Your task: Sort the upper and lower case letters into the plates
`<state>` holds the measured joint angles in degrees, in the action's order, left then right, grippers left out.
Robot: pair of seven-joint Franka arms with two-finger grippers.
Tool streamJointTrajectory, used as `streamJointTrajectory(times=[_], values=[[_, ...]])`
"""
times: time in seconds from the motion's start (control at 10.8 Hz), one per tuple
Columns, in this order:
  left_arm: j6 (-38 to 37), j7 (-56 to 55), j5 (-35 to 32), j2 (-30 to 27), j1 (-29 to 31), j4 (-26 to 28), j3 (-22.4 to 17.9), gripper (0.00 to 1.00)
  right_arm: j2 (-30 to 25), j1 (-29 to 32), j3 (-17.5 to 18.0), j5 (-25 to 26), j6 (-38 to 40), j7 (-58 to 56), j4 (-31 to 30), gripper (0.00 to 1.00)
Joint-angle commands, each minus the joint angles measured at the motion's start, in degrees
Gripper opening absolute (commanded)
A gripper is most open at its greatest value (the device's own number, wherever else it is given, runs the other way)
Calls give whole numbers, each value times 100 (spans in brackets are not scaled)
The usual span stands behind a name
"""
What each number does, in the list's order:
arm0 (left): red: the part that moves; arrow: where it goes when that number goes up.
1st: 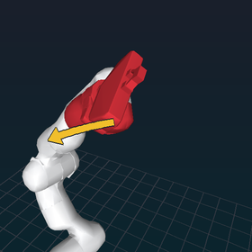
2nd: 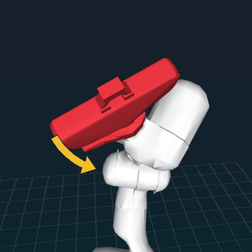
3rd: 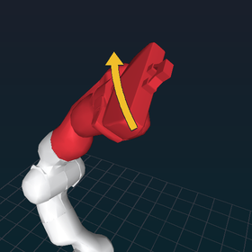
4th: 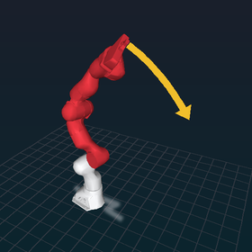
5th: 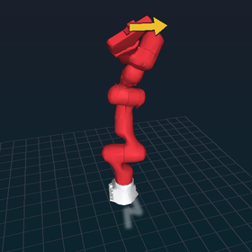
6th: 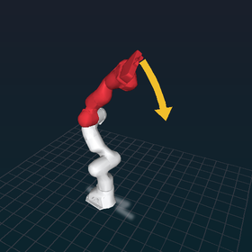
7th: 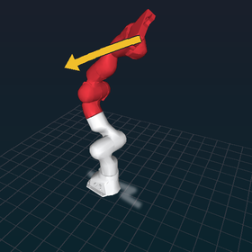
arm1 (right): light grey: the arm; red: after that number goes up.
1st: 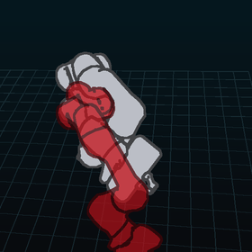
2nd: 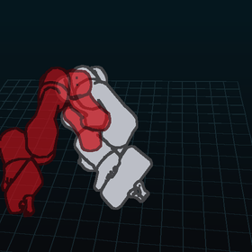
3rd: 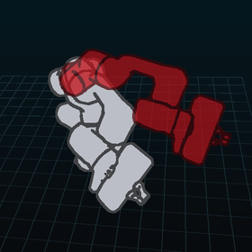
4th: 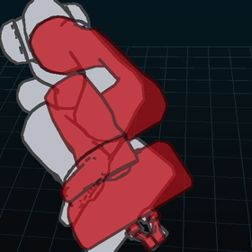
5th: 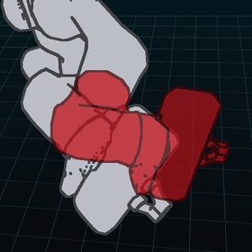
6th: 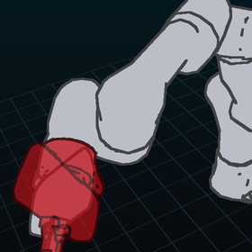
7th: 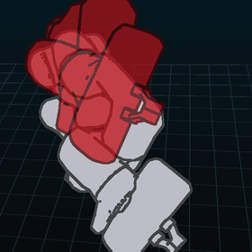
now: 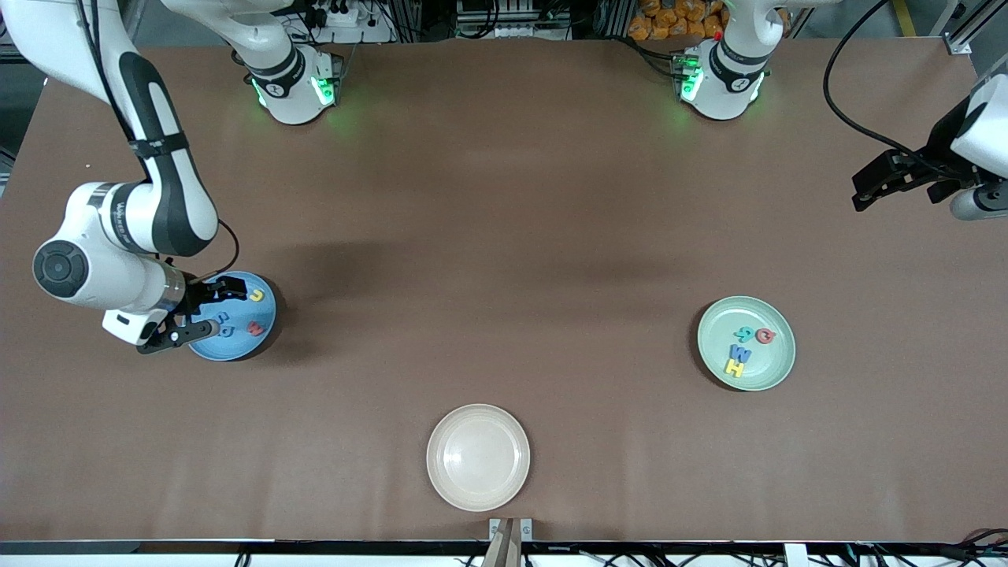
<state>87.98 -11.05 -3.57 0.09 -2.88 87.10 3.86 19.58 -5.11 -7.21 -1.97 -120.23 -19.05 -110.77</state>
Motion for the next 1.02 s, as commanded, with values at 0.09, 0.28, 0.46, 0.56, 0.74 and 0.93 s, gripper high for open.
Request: streamJointTrajectory(times=[0.09,0.28,0.46,0.56,0.74,0.93], values=[[70,680,-117,-150,103,97,71,100,-778,142,27,-40,-166,164,-917,100],[62,710,-38,-167,139,88,71,100,-1252,509,499,-31,-666,392,-1619,100],[62,683,40,-193,139,88,71,100,-1640,600,878,30,-651,1101,-1921,100],[62,675,163,-194,139,79,62,100,-1781,573,1036,48,-633,1566,-1956,100],[62,596,243,-211,139,79,45,100,-1948,599,1143,57,-484,1738,-1756,100],[62,464,252,-229,130,79,62,100,-2002,582,1108,57,241,1711,-1030,100]])
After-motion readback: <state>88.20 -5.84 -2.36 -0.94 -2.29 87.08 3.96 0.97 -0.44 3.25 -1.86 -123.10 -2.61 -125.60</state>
